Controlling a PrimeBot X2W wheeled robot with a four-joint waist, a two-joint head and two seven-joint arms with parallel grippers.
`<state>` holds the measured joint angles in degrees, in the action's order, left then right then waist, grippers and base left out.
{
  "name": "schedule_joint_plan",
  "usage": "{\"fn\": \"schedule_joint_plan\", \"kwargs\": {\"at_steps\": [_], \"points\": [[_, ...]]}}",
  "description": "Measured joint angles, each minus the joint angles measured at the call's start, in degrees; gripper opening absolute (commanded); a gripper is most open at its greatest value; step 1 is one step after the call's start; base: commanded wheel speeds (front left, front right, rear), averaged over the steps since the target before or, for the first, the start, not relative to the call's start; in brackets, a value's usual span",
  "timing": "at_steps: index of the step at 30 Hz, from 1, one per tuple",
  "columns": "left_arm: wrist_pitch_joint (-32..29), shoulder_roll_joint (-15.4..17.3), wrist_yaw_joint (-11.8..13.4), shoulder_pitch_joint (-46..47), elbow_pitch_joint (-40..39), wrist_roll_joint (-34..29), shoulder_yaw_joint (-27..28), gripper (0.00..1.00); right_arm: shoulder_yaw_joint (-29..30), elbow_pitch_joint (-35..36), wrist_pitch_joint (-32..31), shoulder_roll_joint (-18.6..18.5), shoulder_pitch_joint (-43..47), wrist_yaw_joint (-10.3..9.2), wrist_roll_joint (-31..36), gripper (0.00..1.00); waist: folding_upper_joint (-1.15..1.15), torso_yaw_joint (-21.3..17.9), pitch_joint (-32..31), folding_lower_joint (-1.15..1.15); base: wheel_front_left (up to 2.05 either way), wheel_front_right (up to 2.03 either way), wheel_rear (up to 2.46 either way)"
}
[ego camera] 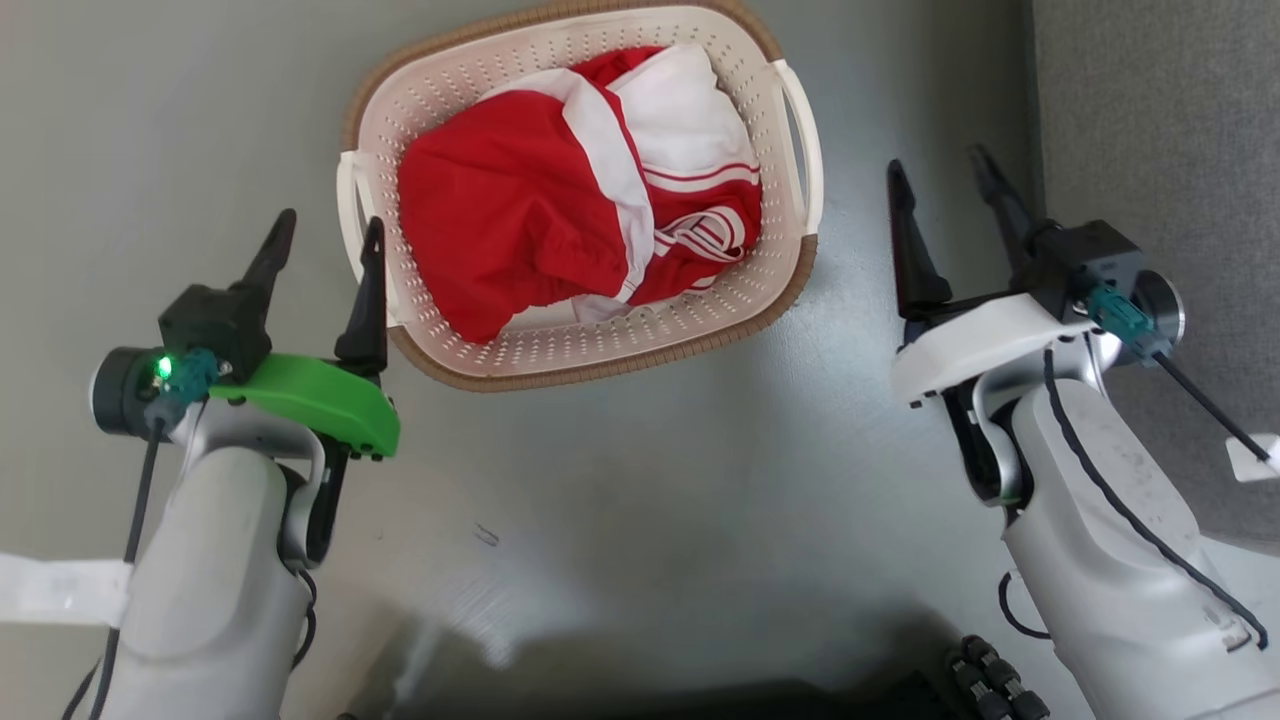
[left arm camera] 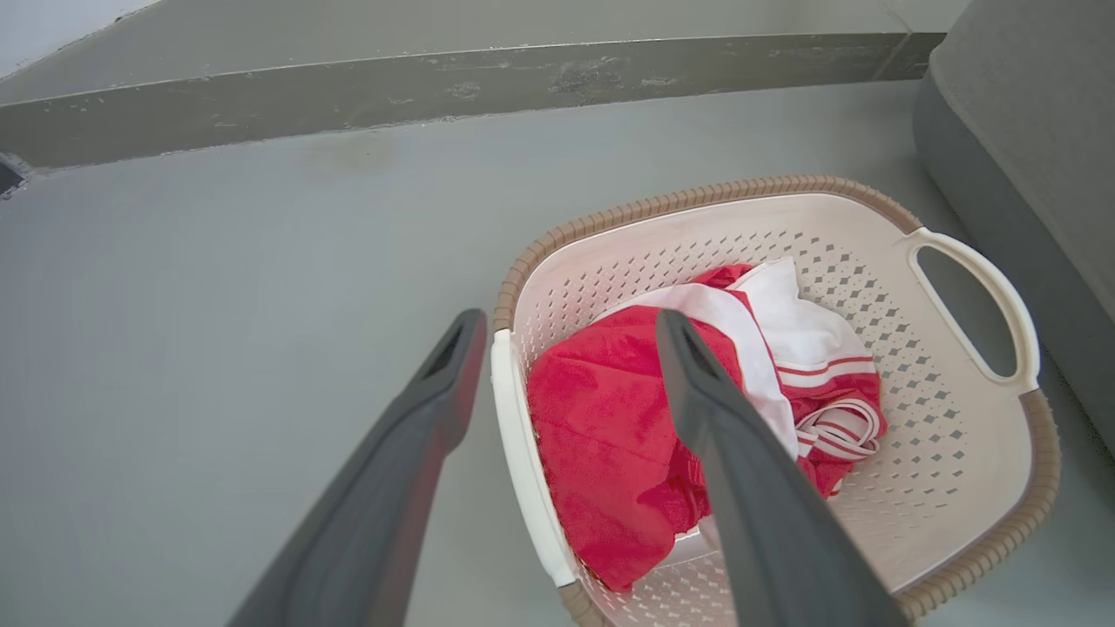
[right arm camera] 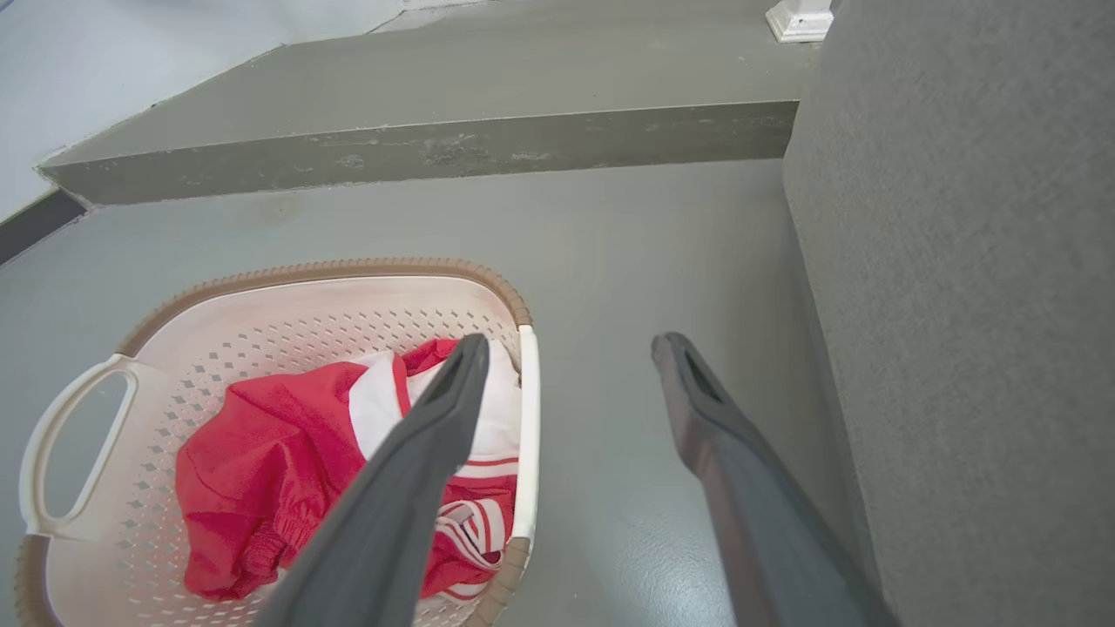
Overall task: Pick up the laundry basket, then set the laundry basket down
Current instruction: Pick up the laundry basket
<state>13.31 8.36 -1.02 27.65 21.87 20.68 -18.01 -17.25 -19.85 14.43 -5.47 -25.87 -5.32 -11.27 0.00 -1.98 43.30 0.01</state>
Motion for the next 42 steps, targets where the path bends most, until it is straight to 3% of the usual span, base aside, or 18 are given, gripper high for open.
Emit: {"fn": "schedule_joint_plan", "kwargs": {"at_steps": [11, 24, 42], "points": [[-3.81, 0.11, -2.85, 5.68, 8.05, 0.48, -0.67, 1.00, -2.64, -9.79, -2.04, 0.97, -7.11, 2.94, -1.75, 1.00, 0.00, -0.56, 2.55, 0.00, 0.00, 0.00, 0.00], [-9.33, -0.23, -4.60, 15.54, 18.31, 2.53, -1.37, 1.00, -6.13, -22.63, -9.81, 1.53, -18.14, 6.56, -2.53, 1.00, 0.00, -0.31, 5.86, 0.00, 0.00, 0.00, 0.00], [-16.30, -2.11, -5.58, 25.64, 29.30, 5.84, -1.03, 1.00, -8.57, -31.72, -17.90, 1.72, -27.04, 9.02, -9.91, 1.00, 0.00, 0.32, 8.35, -0.01, 0.00, 0.00, 0.00]]}}
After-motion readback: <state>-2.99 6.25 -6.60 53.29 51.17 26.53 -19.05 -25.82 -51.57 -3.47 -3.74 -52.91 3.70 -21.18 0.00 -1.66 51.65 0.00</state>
